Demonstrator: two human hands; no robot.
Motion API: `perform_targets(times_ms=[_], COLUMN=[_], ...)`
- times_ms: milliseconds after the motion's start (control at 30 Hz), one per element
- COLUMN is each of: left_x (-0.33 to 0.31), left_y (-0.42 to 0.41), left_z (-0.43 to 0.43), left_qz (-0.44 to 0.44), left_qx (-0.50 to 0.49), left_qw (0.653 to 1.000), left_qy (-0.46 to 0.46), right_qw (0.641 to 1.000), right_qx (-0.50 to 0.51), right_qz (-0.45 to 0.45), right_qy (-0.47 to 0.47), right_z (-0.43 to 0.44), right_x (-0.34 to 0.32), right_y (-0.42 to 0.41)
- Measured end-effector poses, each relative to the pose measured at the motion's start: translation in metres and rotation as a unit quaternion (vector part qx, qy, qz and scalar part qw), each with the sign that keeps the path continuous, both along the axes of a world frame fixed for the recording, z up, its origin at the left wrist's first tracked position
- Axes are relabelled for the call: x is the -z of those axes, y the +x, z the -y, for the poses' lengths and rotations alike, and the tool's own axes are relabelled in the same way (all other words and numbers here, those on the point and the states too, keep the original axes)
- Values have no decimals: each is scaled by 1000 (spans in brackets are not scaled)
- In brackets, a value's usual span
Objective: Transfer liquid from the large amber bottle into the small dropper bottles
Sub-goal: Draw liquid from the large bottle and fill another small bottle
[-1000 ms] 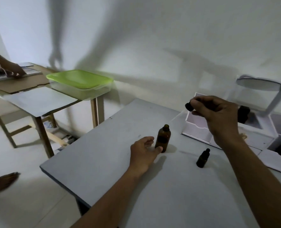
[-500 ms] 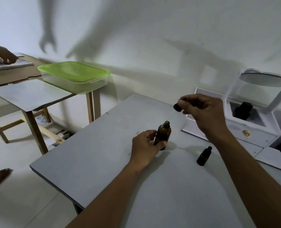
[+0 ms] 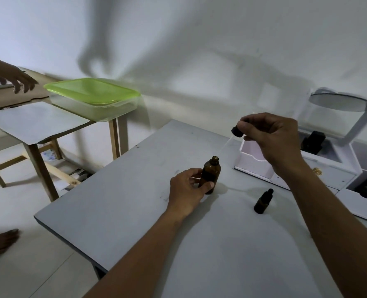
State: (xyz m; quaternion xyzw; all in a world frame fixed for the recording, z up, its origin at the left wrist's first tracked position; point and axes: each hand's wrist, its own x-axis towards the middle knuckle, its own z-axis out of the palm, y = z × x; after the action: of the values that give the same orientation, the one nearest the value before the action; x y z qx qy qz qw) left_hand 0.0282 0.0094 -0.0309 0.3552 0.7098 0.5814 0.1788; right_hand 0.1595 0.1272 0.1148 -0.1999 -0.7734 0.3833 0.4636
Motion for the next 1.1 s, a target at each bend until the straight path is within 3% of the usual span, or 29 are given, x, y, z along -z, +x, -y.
perform_targets(times_ms=[500,1100], left_x=[-1,-2], left_y=[-1,0], left_z=[-1,1], left_qz=[-13,-18], left_qx=[3,3], left_qw=[1000,1000], left_qy=[-11,-10], right_qw=[987,982], right_qx=[3,43], right_qz=[156,171], right_qy=[30,74], right_z=[1,9], right_x=[53,54], right_y=[-22,-29])
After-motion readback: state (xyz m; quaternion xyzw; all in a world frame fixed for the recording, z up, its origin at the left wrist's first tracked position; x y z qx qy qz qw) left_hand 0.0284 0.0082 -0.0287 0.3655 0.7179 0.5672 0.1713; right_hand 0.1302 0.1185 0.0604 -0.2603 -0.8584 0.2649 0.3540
